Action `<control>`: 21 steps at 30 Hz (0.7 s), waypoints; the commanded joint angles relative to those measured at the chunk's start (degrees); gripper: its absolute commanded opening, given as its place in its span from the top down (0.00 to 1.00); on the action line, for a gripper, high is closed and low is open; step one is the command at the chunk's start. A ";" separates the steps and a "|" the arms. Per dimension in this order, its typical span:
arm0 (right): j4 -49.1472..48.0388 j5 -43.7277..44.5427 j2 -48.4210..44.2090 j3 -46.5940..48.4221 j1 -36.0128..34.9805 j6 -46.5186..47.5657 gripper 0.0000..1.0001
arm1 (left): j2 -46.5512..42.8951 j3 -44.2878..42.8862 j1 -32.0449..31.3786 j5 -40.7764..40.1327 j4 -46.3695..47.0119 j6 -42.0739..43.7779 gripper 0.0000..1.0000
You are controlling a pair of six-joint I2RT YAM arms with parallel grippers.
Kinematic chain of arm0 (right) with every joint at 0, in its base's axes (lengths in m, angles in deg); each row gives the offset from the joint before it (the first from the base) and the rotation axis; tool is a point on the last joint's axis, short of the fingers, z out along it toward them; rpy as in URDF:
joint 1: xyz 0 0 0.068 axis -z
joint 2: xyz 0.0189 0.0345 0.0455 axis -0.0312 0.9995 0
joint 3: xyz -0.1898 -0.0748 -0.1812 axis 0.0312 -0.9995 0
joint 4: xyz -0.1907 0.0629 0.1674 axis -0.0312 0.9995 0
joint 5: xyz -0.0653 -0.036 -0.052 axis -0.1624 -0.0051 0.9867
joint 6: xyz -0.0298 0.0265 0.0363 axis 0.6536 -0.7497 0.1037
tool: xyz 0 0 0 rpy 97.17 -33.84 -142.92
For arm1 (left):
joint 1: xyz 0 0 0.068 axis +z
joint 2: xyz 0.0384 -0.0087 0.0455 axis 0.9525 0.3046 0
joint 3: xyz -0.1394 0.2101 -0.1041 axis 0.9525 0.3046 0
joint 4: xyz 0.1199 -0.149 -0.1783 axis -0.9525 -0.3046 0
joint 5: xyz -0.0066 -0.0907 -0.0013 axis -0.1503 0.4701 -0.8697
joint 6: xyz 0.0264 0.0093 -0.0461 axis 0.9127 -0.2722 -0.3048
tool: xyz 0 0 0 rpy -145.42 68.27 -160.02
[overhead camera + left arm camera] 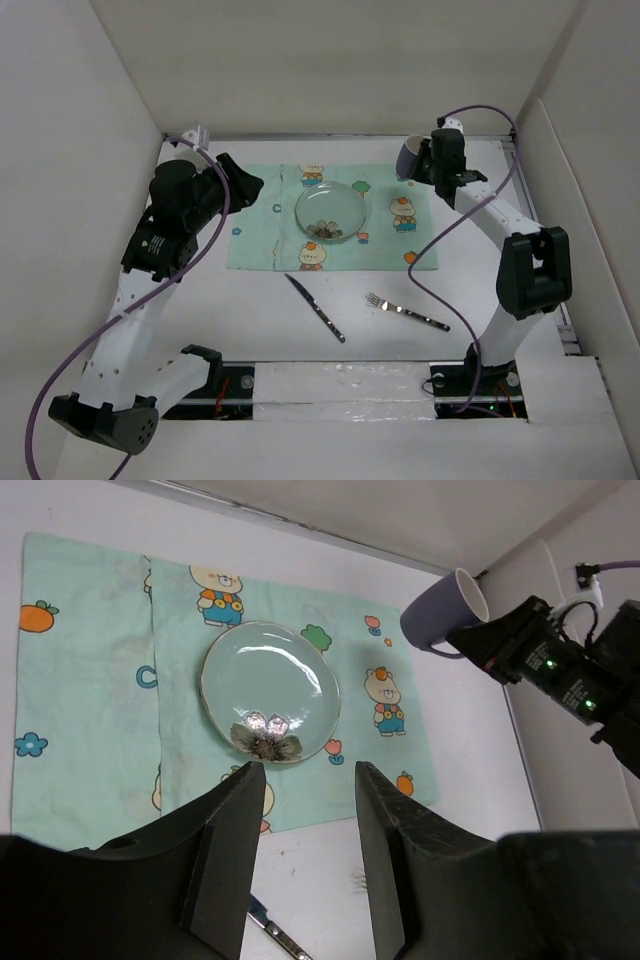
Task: Set the dinner table for one person
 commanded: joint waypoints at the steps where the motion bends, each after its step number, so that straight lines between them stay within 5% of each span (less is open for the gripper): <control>1: -4.70 3.09 1.91 5.38 0.19 0.89 1.00 | 0.15 0.99 -0.45 2.08 5.62 3.04 0.62; 21: -2.94 9.16 15.28 11.98 1.06 -0.16 1.00 | 2.53 8.82 -2.03 5.15 13.18 2.78 0.65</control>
